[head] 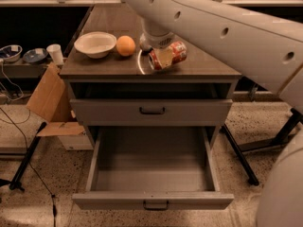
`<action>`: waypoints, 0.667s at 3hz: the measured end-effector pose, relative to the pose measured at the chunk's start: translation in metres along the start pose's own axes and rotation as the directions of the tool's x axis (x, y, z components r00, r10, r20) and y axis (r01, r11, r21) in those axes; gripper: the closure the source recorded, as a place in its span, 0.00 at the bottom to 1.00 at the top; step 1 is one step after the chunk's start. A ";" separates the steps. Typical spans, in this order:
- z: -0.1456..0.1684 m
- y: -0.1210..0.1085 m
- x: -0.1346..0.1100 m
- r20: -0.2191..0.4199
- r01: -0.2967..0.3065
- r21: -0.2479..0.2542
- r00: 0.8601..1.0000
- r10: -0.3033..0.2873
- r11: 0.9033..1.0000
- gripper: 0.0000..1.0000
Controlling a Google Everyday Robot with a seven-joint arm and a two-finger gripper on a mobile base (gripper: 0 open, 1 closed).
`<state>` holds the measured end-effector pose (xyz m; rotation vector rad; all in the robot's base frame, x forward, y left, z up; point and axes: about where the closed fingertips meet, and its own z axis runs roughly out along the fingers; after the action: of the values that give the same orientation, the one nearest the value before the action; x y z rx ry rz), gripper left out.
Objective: Pick coke can from middle drawer and place on counter
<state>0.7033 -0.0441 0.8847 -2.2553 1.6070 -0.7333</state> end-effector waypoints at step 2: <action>0.023 -0.010 -0.001 0.009 -0.048 0.012 0.999 0.048 0.999 0.61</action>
Offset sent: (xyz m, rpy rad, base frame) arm 0.0300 0.0070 -0.0190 0.0552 -0.0155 -0.0430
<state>0.7240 -0.0406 0.8701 -2.2006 1.6416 -0.7183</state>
